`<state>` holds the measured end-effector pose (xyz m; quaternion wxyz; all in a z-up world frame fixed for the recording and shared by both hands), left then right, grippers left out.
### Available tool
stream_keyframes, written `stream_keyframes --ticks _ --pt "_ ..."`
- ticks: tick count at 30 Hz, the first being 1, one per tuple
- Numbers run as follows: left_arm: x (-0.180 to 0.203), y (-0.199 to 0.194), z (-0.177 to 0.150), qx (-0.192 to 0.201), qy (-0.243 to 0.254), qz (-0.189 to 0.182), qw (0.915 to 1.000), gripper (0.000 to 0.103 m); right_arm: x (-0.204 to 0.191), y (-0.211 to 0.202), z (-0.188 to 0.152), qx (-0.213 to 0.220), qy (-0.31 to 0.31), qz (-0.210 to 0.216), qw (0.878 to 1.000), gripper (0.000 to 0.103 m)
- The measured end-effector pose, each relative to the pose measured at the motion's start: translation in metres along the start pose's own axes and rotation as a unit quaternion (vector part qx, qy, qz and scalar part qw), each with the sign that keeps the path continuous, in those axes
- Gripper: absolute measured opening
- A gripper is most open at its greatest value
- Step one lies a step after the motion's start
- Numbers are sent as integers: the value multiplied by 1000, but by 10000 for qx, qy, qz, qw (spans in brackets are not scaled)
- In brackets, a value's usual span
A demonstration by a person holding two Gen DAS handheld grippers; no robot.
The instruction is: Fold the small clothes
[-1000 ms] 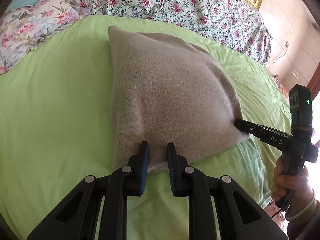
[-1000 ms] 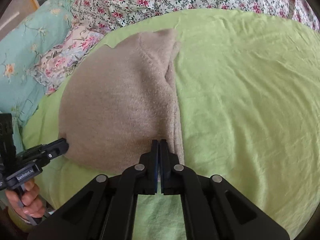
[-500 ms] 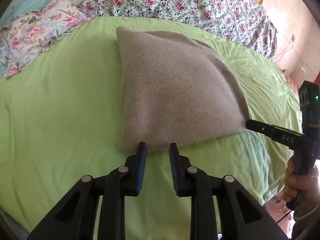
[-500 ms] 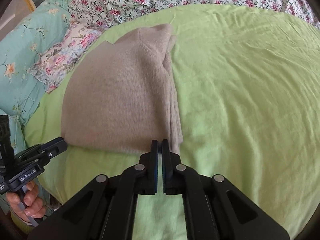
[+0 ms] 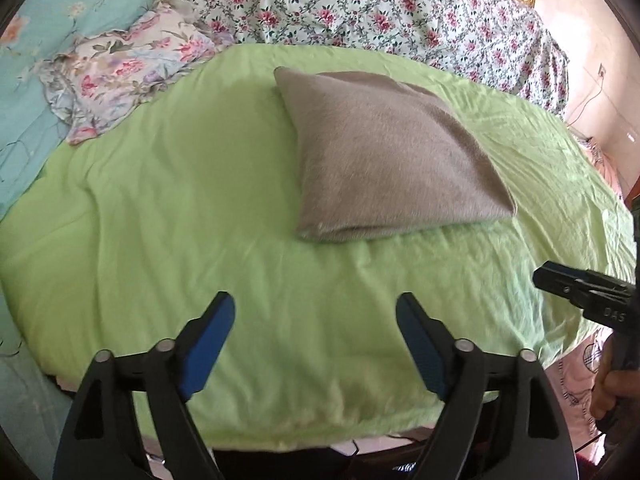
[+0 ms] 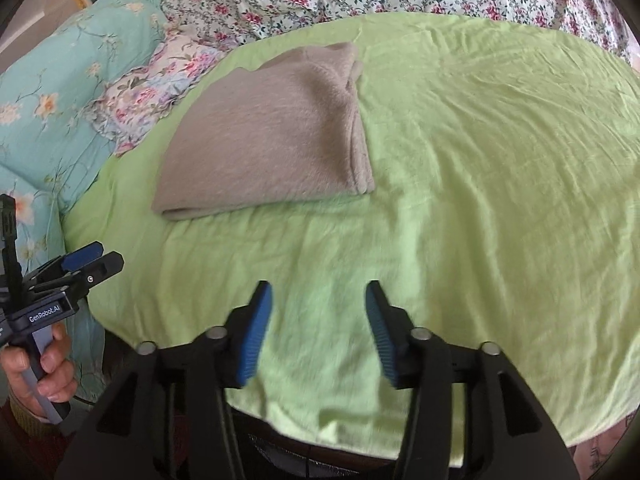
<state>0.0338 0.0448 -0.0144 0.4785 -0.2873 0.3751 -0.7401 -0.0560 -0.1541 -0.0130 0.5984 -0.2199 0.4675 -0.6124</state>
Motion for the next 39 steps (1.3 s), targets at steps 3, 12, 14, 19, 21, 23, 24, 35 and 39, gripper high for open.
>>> stream_keyframes --ticks 3,12,14,19,21,23,24,35,39 --pt "0 -6 -7 -70 95 78 9999 87 -3 -7 -6 -2 -66 -8 10000 68" --pt "2 -26 -4 113 451 659 9967 102 -12 -20 -14 -15 -290 15 9996 87" --pt "3 -30 -1 155 494 755 9958 102 -12 -21 -13 8 -298 39 9995 89" --pt "3 -28 1 124 549 916 9942 102 -11 -22 -10 40 -287 50 9996 93" --pt "2 -25 2 95 528 925 9943 102 -11 -19 -8 19 -291 39 9996 94" --pt "2 -21 2 52 518 930 9943 102 -10 -15 -5 -13 -298 35 9995 95" --pt "2 -19 2 32 519 958 9940 102 -10 -13 -4 -32 -295 37 9996 95" --pt "-6 0 21 -20 411 1065 9935 102 -15 5 18 -139 -461 92 9988 95" --pt "-7 3 31 45 373 1008 9942 102 -20 10 31 -109 -470 175 9987 95"
Point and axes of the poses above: each gripper's, at about its wrist camera, not at the fingertips, and y roughly the way its jaws point, x to its right, z to its top, the point moved 3 cm from there along y, roughly the way its jaws point, and after that the axes turned 1 degree about -x, right-handed, at the moved point
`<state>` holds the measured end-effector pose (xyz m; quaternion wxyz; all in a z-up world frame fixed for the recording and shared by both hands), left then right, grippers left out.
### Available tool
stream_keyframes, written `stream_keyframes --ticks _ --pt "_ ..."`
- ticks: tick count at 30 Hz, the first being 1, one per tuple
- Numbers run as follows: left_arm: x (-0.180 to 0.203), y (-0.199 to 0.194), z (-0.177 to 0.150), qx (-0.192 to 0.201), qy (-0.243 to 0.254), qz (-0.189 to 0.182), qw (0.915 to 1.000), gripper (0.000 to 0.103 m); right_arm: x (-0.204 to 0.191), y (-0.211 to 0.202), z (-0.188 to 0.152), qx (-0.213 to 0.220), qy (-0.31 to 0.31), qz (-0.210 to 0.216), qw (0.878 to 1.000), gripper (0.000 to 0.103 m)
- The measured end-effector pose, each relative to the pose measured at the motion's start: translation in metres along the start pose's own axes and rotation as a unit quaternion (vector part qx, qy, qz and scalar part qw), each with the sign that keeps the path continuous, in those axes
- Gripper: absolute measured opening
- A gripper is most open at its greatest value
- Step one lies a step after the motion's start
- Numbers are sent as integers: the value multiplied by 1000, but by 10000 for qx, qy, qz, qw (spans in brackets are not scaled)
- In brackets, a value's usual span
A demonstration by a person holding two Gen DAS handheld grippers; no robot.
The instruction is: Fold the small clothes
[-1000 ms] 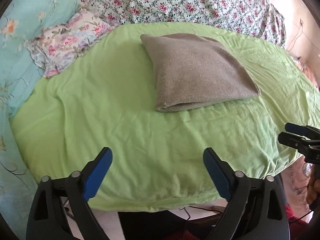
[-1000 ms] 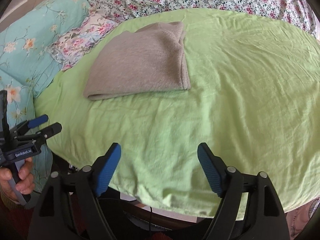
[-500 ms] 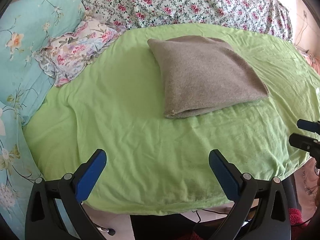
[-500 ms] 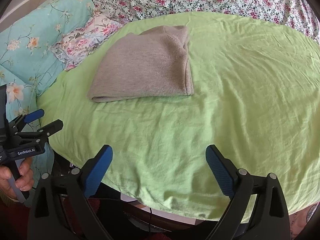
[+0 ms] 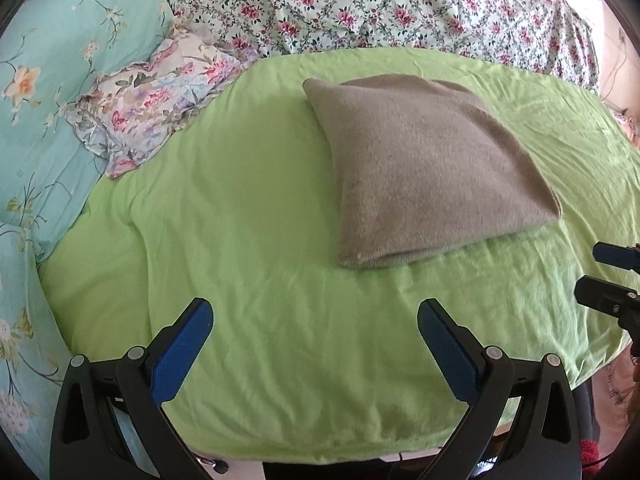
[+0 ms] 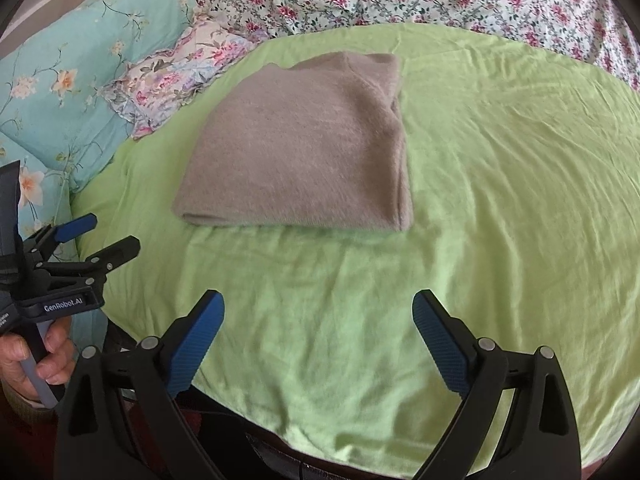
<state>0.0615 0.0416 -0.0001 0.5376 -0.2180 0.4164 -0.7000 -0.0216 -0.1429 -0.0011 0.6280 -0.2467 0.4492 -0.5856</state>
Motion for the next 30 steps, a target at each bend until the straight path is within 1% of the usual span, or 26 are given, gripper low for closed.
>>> stream_keyframes --ticks 4,7,10,12,15,18,19,20,23,27,28,29,30 --pt "-2 3 14 76 -58 -46 9999 102 3 3 18 86 -30 38 10000 95" --pt "-8 9 27 141 -131 -90 9998 102 10 3 39 243 33 47 9997 95" --pt "-13 17 42 180 -204 -105 9996 102 22 4 65 442 210 97 9988 95" --pt "-17 25 55 200 -282 -130 9993 102 30 7 85 631 275 214 9974 95" --pt "-21 36 75 201 -383 -245 9988 102 45 18 115 716 445 136 9963 95" --pt "-23 50 95 168 -516 -389 9978 102 62 35 147 793 672 276 9942 94" --pt "-23 55 101 138 -557 -431 9974 102 66 40 155 790 724 290 9938 89" --pt "-24 62 108 120 -608 -496 9968 102 71 47 164 775 801 319 9933 82" --pt "-23 82 124 -24 -737 -616 9954 102 88 75 193 659 1101 435 9908 71" --pt "-24 108 143 -136 -847 -695 9939 102 101 119 226 447 1259 533 9896 69" --pt "-25 114 147 -149 -893 -766 9929 102 102 129 231 371 1273 556 9896 66" --pt "-24 119 150 -183 -960 -858 9915 103 103 143 235 238 1296 626 9893 39" --pt "-24 123 153 -217 -1003 -905 9906 103 103 150 237 137 1318 713 9886 17"
Point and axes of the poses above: each gripper's, at about its wrist camera, not at the fingertips, and y roughly the way its jaws point, x to its right, z to its top, the point moved 3 cm from there along y, roughly the way its jaws point, and after that the axes turned 1 degree about -x, right-handed, at the moved point
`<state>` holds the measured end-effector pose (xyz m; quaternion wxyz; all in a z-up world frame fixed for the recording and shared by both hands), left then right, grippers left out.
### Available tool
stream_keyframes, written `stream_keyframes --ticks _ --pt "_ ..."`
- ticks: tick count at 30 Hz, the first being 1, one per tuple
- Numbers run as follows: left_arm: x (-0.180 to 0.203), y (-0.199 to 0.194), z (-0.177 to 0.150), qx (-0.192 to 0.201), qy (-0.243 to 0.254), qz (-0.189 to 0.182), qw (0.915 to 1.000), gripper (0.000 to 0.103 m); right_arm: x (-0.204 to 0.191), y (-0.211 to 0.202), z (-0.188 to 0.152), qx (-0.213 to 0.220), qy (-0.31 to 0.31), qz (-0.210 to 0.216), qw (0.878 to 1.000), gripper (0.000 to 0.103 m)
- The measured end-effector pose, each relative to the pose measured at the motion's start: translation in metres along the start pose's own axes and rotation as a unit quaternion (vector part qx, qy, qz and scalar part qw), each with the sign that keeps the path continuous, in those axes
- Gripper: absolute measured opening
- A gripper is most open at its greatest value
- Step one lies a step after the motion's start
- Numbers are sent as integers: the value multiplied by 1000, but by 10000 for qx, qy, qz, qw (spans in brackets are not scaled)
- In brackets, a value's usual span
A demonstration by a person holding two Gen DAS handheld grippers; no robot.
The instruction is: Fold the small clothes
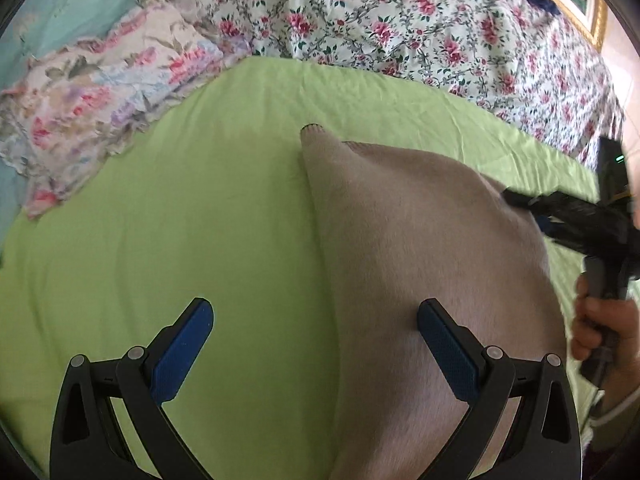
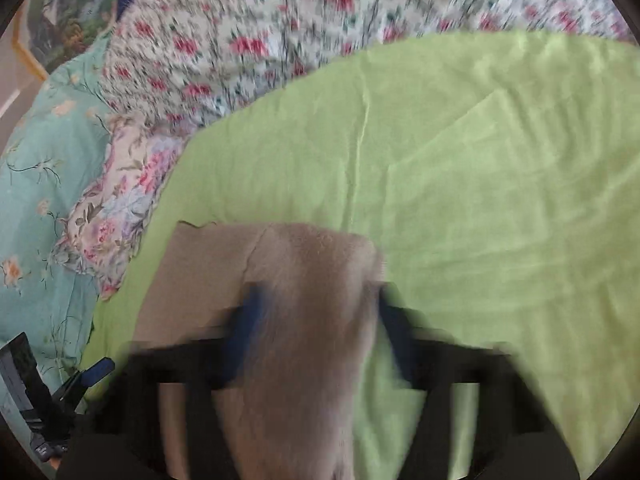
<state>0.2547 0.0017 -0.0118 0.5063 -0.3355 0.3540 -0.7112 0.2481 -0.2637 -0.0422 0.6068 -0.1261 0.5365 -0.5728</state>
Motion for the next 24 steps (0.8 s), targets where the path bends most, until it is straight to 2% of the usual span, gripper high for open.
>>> stream_keyframes --ticks 1,3,5,7,9,10,13,16,20,24 --pt "1 3 3 -25 -16 -8 10000 103 0 0 1 15 36 40 10000 9" --pt "5 6 8 22 79 80 9999 103 -7 -19 2 457 -133 27 9989 9" --pt "11 9 9 53 208 191 9996 103 -9 -33 0 685 -227 -116 9973 9" --pt "17 17 6 33 361 279 9990 103 -2 -26 -2 625 -269 -362 9970 9" --pt "21 24 4 55 448 340 9984 103 7 -5 -8 308 -233 -486 9981 9" --pt "22 26 2 76 465 346 9983 103 12 1 -10 203 -168 -449 9986 11" --pt "20 28 1 37 431 330 9985 103 16 -5 -11 300 66 -415 9987 20" --pt "20 23 -1 78 425 393 9983 103 11 -31 -15 528 198 -453 9974 30" --pt "22 25 -7 164 431 440 9980 103 -4 -69 -36 785 187 -296 9963 44" --pt "15 22 -5 82 209 280 9994 103 -21 -88 -63 703 87 -184 9973 47"
Point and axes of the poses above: each gripper's, at about its wrist camera, not at the fingertips, and y roughly the way its jaws point, x to its right, z to its top, the point moved 3 cm from there along y, roughly the way its jaws point, and after that the axes turned 1 degree about -x, right-handed, at the moved point
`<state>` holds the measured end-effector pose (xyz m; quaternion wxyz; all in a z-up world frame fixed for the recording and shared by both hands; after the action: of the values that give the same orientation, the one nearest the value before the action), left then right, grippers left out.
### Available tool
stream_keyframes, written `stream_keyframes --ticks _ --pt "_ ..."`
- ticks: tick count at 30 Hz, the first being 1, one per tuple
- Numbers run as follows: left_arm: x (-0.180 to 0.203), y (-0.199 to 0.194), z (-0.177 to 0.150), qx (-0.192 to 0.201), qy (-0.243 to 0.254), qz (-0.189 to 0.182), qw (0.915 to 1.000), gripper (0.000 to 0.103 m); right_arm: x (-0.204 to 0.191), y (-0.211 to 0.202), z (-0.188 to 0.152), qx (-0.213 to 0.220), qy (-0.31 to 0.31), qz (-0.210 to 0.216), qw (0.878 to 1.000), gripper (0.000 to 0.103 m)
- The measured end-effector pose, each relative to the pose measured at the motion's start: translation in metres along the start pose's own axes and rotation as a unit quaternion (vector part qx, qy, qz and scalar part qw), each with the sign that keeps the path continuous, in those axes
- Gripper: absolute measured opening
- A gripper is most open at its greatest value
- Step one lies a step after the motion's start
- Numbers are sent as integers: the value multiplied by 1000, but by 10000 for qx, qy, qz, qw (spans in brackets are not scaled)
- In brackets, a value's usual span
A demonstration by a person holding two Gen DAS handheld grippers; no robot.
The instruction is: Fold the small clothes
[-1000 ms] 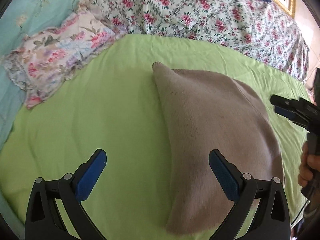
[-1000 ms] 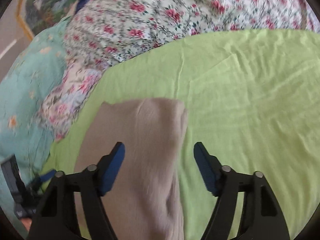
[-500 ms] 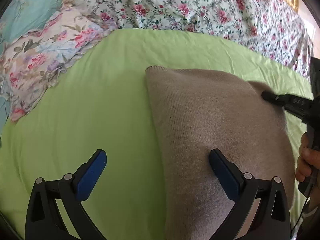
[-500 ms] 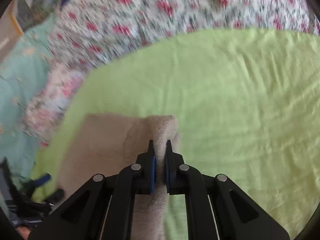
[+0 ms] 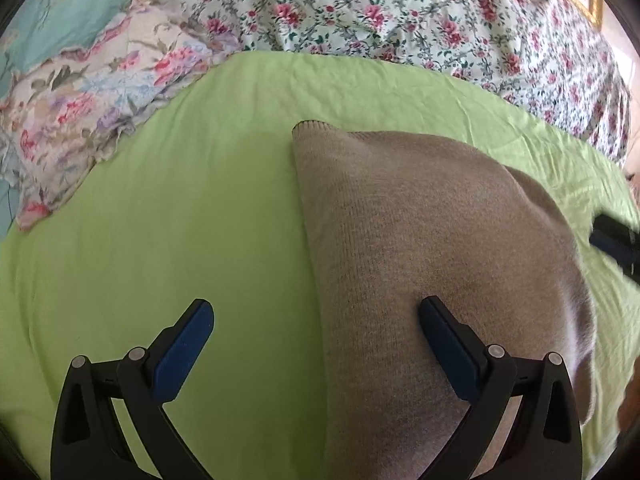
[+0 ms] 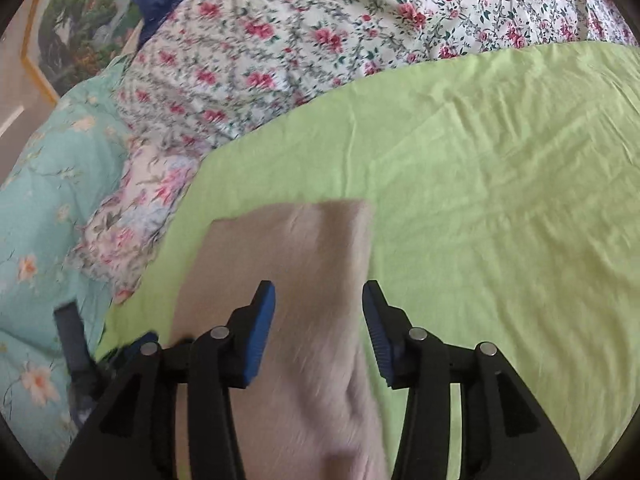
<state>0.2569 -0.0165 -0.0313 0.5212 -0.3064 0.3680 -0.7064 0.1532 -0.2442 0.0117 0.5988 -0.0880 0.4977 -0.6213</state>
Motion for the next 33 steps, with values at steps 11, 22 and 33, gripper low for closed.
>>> stream_keyframes --ticks 11,22,33 --pt "-3 -82 -35 358 224 -8 9991 102 -45 -37 -46 -115 -658 98 9977 64" --pt "-8 -130 -72 439 364 65 9983 102 -63 -54 -83 -498 -1250 -74 9909 93" --pt "-5 -133 -95 287 719 407 9962 102 -67 -62 -119 -905 -1829 -454 9779 98"
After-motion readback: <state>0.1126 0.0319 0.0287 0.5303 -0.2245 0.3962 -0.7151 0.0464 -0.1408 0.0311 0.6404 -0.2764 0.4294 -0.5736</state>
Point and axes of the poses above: each gripper's, at about its wrist camera, not at the fingertips, and y roughly the way its jaws point, x to its right, z to its top, the point moved 3 cm from there along y, roughly the way its jaws point, and after that the axes turned 1 degree about -x, right-handed, at the moved point
